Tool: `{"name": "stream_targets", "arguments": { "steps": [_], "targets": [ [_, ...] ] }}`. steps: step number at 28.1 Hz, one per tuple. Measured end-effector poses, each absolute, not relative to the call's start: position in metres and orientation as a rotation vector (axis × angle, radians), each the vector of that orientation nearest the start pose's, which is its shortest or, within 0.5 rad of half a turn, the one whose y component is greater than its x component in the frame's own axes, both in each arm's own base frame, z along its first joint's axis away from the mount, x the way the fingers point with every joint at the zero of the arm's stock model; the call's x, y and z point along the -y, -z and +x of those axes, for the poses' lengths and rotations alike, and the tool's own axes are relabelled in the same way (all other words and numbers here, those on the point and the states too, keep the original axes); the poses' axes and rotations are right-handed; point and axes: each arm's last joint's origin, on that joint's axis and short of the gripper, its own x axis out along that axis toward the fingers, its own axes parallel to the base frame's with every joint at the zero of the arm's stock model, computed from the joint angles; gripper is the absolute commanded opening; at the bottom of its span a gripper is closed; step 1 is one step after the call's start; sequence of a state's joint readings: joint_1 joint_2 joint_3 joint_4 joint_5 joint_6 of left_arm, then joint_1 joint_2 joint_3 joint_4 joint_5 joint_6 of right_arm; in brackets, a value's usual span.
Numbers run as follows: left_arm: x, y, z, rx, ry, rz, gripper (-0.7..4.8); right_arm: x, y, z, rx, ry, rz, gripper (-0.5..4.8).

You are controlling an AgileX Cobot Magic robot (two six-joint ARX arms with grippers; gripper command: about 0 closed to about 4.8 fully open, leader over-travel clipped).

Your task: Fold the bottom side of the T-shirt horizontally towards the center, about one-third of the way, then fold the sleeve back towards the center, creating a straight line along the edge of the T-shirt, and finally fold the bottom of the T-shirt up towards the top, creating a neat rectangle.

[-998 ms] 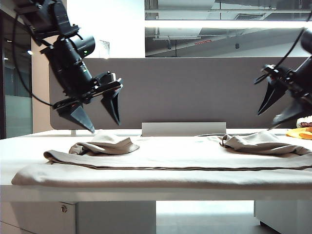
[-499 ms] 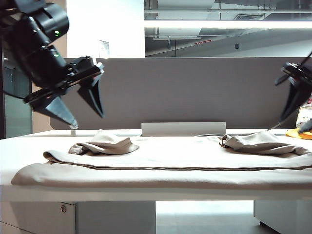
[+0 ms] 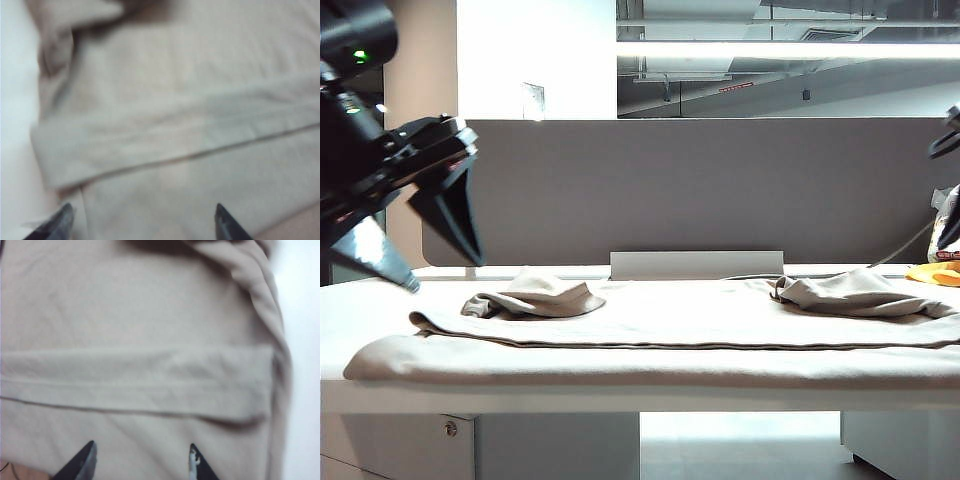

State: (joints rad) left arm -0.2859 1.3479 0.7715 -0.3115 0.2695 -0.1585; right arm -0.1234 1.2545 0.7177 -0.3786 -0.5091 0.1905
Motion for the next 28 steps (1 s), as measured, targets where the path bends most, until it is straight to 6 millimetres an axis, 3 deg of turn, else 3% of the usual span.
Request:
{"name": "stream_targets", "arguments": {
  "steps": [5,11,14,28],
  "targets": [
    [0.074,-0.195,0.221,-0.943,0.442,-0.150,3.63,0.017,-0.210,0.217,-0.924,-0.218,0.453,2.33],
    [0.069,-0.188,0.205,-0.946,0.441,-0.175,3.63,0.016,-0.199,0.203,-0.994,-0.203,0.476,2.35],
    [0.069,-0.184,0.201,-0.960,0.445,-0.180,3.63,0.015,-0.191,0.198,-1.031,-0.199,0.485,2.57],
    [0.066,-0.167,0.192,-1.017,0.435,-0.174,3.63,0.024,-0.172,0.183,-1.084,-0.107,0.506,2.57]
  ]
}}
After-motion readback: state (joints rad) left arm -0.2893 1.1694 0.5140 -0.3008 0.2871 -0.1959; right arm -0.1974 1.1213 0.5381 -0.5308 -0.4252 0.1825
